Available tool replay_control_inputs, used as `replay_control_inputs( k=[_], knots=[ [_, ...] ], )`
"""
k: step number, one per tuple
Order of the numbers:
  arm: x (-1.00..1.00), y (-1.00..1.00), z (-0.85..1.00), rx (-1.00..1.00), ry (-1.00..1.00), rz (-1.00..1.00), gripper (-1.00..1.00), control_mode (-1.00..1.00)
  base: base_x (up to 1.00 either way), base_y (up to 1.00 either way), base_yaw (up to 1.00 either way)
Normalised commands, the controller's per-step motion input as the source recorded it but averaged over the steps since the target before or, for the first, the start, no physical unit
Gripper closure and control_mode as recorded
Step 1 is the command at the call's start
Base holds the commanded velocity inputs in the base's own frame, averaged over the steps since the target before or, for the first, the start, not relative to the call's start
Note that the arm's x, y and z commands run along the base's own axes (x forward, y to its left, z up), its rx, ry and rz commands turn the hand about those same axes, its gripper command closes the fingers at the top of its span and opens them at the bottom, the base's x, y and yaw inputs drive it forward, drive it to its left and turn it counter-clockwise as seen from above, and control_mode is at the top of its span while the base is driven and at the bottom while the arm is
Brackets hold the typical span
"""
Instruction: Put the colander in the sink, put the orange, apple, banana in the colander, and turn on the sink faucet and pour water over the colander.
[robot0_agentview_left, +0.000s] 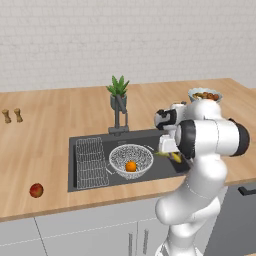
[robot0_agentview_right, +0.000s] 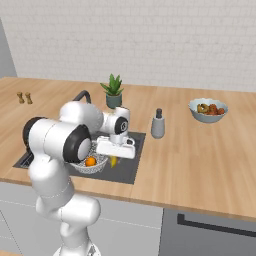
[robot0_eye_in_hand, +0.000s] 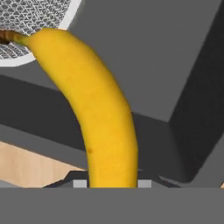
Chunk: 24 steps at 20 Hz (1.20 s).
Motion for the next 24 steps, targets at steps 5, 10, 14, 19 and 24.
replay_control_inputs(
  k=[5, 10, 14, 19, 24],
  knots=[
    [0.45, 0.52, 0.00, 0.00, 0.00, 0.00, 1.00, -1.00, 0.00, 0.00, 0.00],
    [0.37, 0.32, -0.01, 0.00, 0.00, 0.00, 1.00, -1.00, 0.00, 0.00, 0.00],
    [0.43, 0.19, -0.19, 0.00, 0.00, 0.00, 1.00, -1.00, 0.00, 0.00, 0.00],
    [0.38, 0.30, -0.26, 0.00, 0.00, 0.00, 1.00, -1.00, 0.00, 0.00, 0.00],
    [0.28, 0.17, -0.28, 0.00, 0.00, 0.00, 1.00, -1.00, 0.00, 0.00, 0.00]
  ],
)
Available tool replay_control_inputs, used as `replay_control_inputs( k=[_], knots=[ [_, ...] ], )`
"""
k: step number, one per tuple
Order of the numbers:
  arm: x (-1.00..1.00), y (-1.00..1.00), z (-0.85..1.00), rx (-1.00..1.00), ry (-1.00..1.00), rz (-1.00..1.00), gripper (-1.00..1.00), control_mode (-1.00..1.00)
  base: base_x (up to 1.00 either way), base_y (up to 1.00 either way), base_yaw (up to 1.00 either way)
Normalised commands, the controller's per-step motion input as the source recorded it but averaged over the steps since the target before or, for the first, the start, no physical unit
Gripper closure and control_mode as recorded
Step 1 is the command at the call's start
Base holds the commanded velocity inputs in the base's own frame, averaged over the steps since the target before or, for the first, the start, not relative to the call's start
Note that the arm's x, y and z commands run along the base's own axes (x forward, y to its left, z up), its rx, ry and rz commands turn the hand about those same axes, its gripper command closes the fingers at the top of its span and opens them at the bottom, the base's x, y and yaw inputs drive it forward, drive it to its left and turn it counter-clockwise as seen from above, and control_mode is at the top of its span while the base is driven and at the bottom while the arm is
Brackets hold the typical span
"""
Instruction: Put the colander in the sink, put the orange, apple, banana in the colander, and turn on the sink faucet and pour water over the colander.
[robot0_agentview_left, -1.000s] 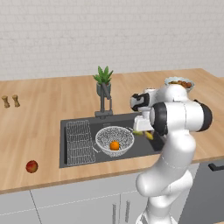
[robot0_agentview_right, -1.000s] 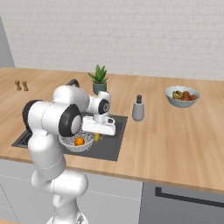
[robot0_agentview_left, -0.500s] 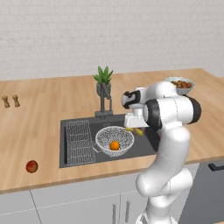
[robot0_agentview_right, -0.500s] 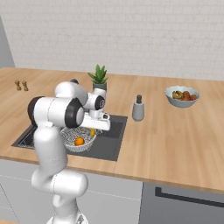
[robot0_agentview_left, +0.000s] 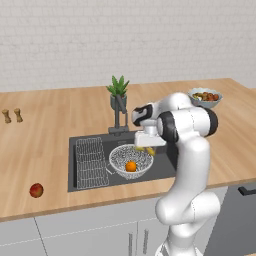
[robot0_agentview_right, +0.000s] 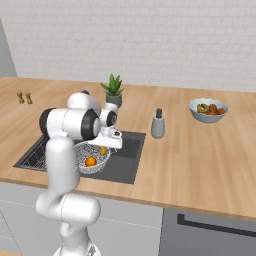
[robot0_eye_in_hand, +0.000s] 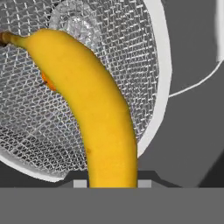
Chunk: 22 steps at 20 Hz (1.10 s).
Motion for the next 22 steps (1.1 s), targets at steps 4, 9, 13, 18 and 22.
replay_control_inputs(
  k=[4, 9, 13, 18, 22],
  knots=[
    [0.41, 0.06, -0.29, 0.00, 0.00, 0.00, 1.00, -1.00, 0.00, 0.00, 0.00],
    [0.39, 0.05, -0.28, 0.00, 0.00, 0.00, 1.00, -1.00, 0.00, 0.00, 0.00],
    [0.35, 0.00, -0.25, 0.00, 0.00, 0.00, 1.00, -1.00, 0.00, 0.00, 0.00],
    [0.12, 0.02, -0.15, 0.00, 0.00, 0.00, 1.00, -1.00, 0.00, 0.00, 0.00],
    [-0.05, 0.16, 0.00, 0.00, -0.02, 0.00, -1.00, -1.00, 0.00, 0.00, 0.00]
  ],
)
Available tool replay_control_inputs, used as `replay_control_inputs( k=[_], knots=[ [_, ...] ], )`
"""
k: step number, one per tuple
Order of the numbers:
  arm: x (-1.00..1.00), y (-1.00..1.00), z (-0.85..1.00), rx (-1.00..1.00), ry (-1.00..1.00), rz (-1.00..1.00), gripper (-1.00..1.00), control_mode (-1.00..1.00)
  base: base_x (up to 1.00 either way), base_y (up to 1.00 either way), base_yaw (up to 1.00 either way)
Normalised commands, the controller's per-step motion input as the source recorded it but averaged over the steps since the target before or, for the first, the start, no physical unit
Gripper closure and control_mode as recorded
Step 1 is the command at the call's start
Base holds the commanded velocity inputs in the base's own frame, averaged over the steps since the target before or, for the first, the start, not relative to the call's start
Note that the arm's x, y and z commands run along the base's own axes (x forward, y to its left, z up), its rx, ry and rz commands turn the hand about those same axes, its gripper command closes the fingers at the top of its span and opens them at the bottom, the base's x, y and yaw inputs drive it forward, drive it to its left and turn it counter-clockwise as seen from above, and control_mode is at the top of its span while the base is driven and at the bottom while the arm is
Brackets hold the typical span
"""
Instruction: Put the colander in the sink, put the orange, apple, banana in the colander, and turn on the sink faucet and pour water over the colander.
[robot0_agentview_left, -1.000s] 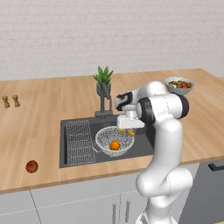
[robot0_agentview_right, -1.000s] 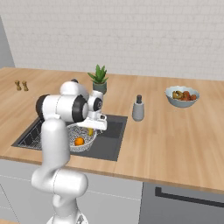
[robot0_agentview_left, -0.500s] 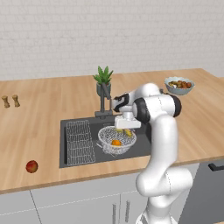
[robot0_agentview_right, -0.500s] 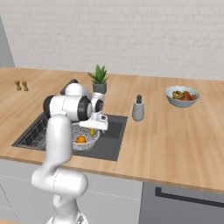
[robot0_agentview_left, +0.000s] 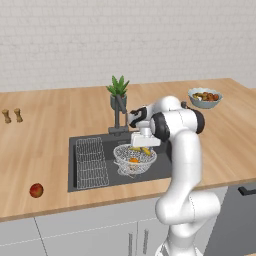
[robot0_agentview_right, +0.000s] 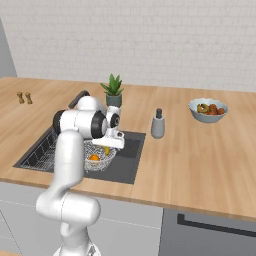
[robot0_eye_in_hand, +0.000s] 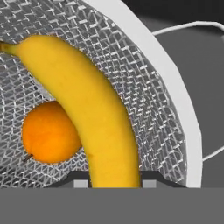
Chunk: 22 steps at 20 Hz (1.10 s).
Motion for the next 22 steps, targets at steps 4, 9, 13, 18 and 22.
replay_control_inputs(
  k=[4, 9, 13, 18, 22],
  knots=[
    [-0.24, 0.14, 0.00, 0.00, -0.06, 0.00, -1.00, -1.00, 0.00, 0.00, 0.00],
    [-0.22, 0.19, 0.07, 0.00, -0.06, 0.00, -1.00, -1.00, 0.00, 0.00, 0.00],
    [-0.30, 0.29, 0.13, 0.00, -0.05, 0.00, -1.00, -1.00, 0.00, 0.00, 0.00],
    [-0.30, 0.42, 0.01, 0.00, -0.03, 0.00, -1.00, -1.00, 0.00, 0.00, 0.00],
    [-0.51, 0.34, 0.33, 0.00, -0.14, 0.00, -1.00, -1.00, 0.00, 0.00, 0.00]
  ],
)
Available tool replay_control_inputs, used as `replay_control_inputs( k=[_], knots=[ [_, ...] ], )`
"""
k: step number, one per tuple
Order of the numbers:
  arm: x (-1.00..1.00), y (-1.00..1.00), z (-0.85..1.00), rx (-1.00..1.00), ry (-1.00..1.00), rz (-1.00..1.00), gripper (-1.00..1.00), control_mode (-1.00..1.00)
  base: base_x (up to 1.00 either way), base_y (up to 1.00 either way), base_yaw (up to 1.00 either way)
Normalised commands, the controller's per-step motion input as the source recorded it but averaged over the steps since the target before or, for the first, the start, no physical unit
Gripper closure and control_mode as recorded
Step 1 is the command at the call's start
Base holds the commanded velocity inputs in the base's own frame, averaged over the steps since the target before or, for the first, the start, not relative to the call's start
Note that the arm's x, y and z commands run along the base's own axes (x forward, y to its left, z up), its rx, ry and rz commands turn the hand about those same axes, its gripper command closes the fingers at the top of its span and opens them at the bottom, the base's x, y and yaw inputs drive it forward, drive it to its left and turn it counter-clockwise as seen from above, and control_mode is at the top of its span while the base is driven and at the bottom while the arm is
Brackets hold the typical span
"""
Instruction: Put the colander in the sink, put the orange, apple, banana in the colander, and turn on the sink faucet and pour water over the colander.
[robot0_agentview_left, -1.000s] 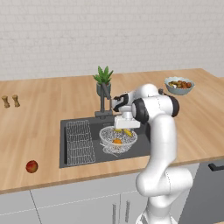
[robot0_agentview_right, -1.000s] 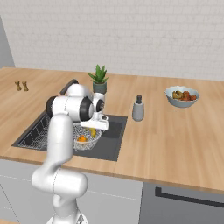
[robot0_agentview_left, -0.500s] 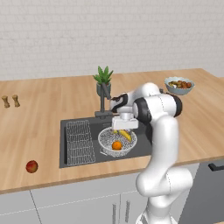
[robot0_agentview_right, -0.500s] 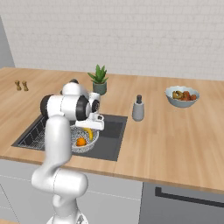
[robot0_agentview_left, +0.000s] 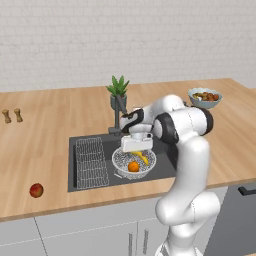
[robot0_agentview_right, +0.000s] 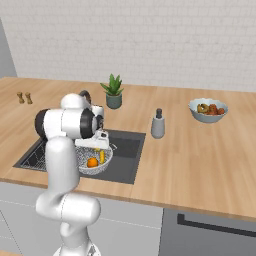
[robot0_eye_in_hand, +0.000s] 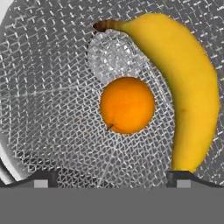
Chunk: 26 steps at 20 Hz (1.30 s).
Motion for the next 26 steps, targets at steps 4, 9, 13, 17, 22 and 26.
replay_control_inputs(
  k=[4, 9, 13, 17, 22, 26],
  knots=[
    [-0.66, 0.14, 0.58, 0.00, -0.16, 0.00, -1.00, -1.00, 0.00, 0.00, 0.00],
    [-0.58, 0.27, 0.65, 0.00, -0.18, 0.00, -1.00, -1.00, 0.00, 0.00, 0.00],
    [-0.25, 0.55, 0.69, 0.00, -0.13, 0.00, -1.00, -1.00, 0.00, 0.00, 0.00],
    [-0.28, 0.97, 0.30, -0.03, -0.13, 0.00, -1.00, -1.00, 0.00, 0.00, 0.00],
    [-0.20, 1.00, 0.16, 0.00, -0.03, 0.00, -1.00, -1.00, 0.00, 0.00, 0.00],
    [-0.05, 1.00, 0.10, 0.00, -0.02, 0.00, -1.00, -1.00, 0.00, 0.00, 0.00]
  ],
)
